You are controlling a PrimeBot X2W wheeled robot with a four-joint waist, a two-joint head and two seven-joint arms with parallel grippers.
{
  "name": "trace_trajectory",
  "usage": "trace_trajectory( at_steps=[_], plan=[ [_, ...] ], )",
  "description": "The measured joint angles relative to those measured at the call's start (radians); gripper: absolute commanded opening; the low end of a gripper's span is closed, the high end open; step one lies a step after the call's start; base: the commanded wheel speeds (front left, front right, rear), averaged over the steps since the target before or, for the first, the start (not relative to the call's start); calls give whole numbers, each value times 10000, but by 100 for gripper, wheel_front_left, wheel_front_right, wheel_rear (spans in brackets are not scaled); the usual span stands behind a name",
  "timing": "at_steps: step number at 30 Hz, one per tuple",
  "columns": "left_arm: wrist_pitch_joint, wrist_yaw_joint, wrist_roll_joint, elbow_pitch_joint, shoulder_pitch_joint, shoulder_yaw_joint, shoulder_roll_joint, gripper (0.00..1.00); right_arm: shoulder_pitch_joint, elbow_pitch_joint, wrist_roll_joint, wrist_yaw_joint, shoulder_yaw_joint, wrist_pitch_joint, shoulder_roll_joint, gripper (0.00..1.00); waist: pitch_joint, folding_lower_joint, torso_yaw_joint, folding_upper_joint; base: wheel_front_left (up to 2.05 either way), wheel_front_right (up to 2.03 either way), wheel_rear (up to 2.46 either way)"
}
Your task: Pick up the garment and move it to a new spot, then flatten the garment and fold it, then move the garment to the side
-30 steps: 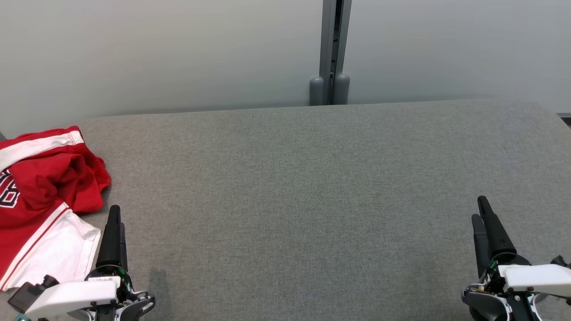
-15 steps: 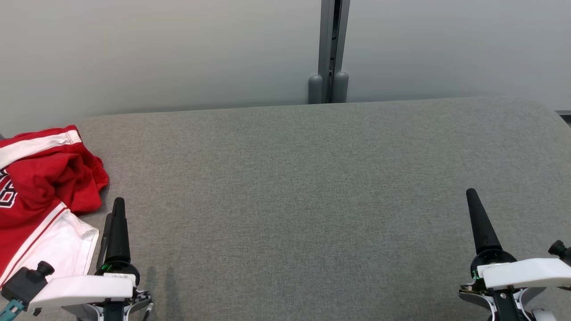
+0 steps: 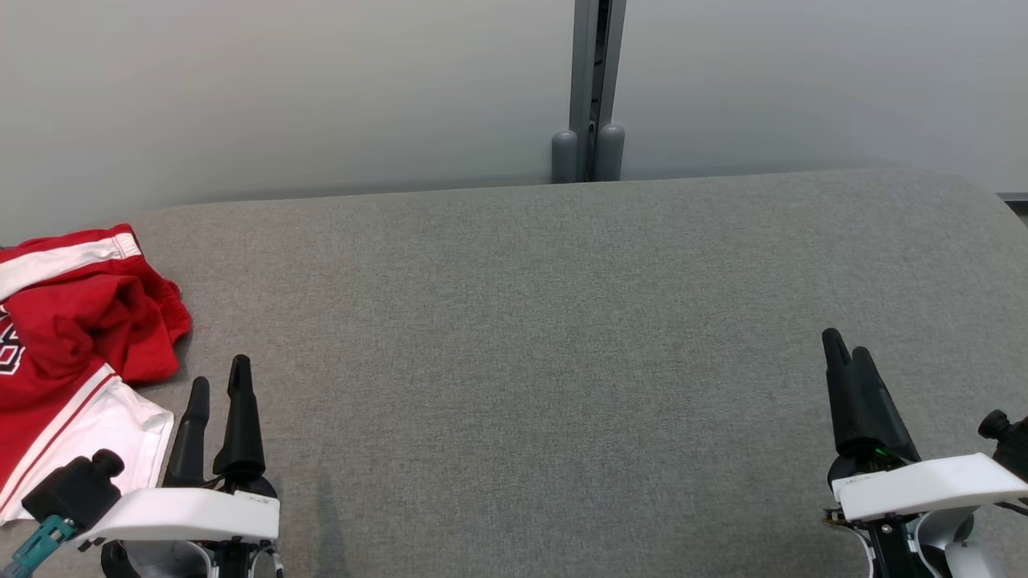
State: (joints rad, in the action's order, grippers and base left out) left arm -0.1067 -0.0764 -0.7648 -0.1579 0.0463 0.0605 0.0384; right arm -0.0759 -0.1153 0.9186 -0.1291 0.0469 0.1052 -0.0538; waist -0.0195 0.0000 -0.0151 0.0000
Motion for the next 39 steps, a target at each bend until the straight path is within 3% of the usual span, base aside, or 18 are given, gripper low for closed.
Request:
trace_trajectory(
  at_steps=[20,39],
  plan=[
    [-531,309,2485,12,0,-140,35,100,-175,-178,-3058,-2,268,523,-59,100,-148,0,12,0,0,0,0],
    [-968,393,3946,102,5,-207,59,100,-288,-360,-4485,-2,541,982,-109,100,-196,0,-37,0,0,0,0]
  ],
)
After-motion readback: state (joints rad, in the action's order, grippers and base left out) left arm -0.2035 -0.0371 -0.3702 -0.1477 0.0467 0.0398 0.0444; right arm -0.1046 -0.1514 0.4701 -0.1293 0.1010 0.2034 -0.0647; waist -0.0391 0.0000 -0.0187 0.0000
